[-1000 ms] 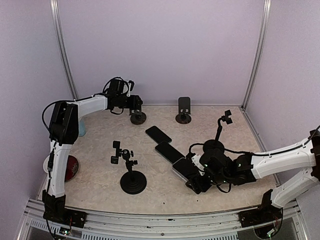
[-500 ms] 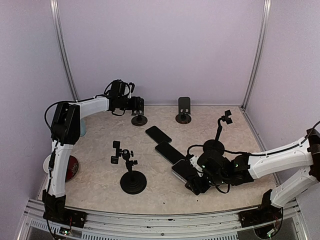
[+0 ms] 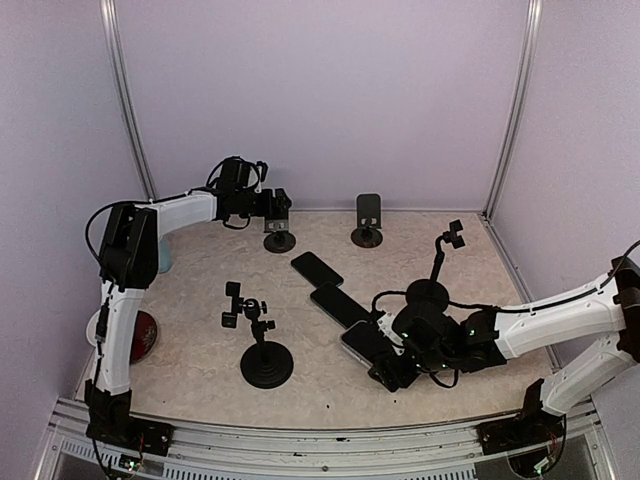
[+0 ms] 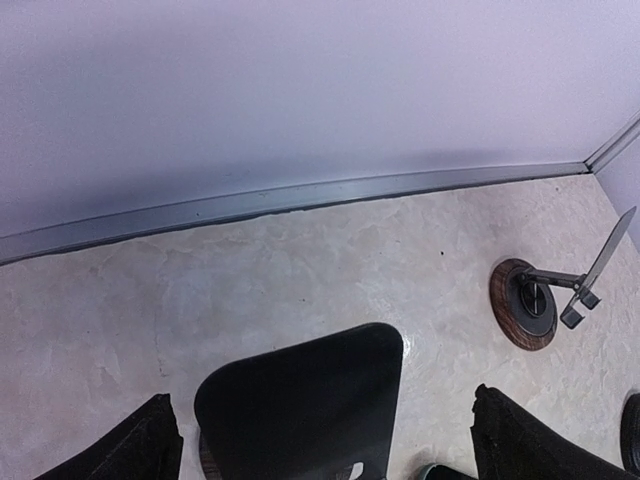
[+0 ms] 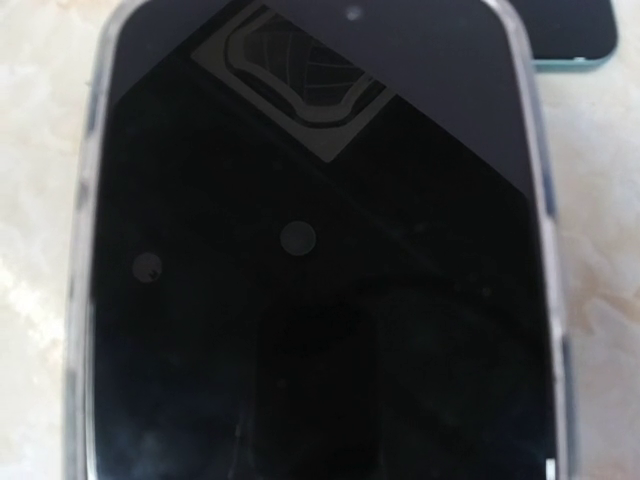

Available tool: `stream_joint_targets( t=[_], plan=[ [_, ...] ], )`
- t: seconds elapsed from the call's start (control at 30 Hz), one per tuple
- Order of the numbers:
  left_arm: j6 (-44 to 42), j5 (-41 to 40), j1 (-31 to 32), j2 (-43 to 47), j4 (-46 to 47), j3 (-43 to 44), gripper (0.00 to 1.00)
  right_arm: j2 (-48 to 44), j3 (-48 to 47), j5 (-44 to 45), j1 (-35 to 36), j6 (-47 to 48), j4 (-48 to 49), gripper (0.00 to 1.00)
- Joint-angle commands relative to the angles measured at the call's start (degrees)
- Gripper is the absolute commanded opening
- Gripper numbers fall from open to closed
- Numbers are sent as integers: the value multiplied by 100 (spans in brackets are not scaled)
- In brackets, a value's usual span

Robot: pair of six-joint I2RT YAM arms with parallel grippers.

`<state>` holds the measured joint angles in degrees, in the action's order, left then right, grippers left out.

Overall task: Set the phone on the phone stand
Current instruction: Place the phone stand at the corner of the board, then place the phone at the center of the board.

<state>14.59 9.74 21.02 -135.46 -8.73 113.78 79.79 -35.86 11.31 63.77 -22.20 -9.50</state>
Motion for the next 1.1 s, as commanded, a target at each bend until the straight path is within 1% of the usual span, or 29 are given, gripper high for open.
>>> stream_joint_targets(
  t=[0.0,0.13,0.3,0.57,0.67,0.73,0.87,1.07],
  plan=[
    [197,-188,-59,943,277,-568,99,59,-259,17,91,-10,526,46],
    [421,-592,-101,1706,570,-1491,99,324,-336,-83,125,62,595,46],
    [827,-873,-150,2774,1027,-2717,99,790,-650,-191,186,239,606,47],
    [1285,-1027,-133,4237,1559,-4552,99,1643,-1405,-247,197,601,663,49],
    [1357,-1056,-67,4746,1569,-5092,99,2035,-1734,-236,197,729,609,50],
    [1381,-1112,-7,5065,1521,-5365,99,2267,-1952,-184,197,778,545,50],
    [1440,-1159,113,5623,1412,-5821,99,2639,-2286,-120,197,805,353,54],
    [1461,-1173,271,6264,939,-6109,99,2768,-2322,-165,197,698,228,63]
  ],
)
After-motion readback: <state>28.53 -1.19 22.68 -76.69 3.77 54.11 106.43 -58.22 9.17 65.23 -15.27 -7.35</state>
